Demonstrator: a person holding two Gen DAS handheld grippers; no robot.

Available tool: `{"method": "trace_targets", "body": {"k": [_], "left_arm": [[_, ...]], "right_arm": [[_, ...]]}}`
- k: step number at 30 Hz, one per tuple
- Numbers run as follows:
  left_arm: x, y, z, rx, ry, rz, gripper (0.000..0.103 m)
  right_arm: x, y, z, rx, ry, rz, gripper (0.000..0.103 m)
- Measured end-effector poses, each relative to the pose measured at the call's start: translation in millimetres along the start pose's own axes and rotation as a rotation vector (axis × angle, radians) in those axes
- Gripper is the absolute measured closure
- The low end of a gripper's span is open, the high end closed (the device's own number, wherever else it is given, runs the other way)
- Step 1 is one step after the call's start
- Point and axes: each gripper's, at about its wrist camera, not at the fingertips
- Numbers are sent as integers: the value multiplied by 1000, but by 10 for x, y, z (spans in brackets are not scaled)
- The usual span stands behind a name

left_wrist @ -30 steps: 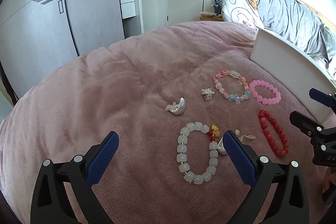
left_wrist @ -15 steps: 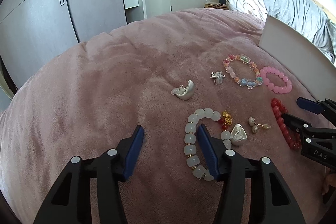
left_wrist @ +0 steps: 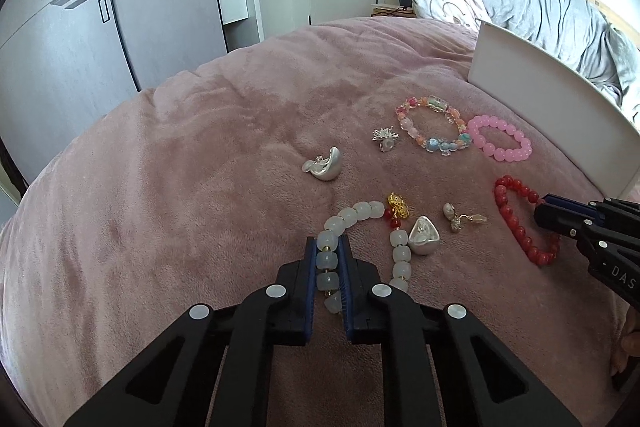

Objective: Organize jewelry
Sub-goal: 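Carry both bracelets into the white box and open both tools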

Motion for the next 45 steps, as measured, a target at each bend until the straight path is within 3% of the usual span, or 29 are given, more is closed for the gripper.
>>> {"method": "trace_targets", "body": {"k": [7, 14, 28, 37, 45], "left_arm": [[64, 318, 62, -53, -6, 43, 88], [295, 597, 141, -93, 1, 71, 88], [1314, 1200, 516, -179, -49, 227, 88], [2018, 1176, 1263, -279, -127, 236, 88], [2418, 850, 2077, -369, -188, 158, 88]], "right_arm": [[98, 334, 67, 18, -16, 72, 93], [422, 798, 96, 17, 17, 175, 92], [1192, 1849, 517, -93, 87, 319, 92], [1544, 2154, 987, -147, 96, 334, 92], [1487, 1993, 1476, -145, 42, 284, 92]]}}
Point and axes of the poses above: each gripper's, at about its wrist camera, not at the fingertips, and y roughly against the way its jaws point, z to its right, x to its top, and after that the axes turned 12 degrees about x, right-handed
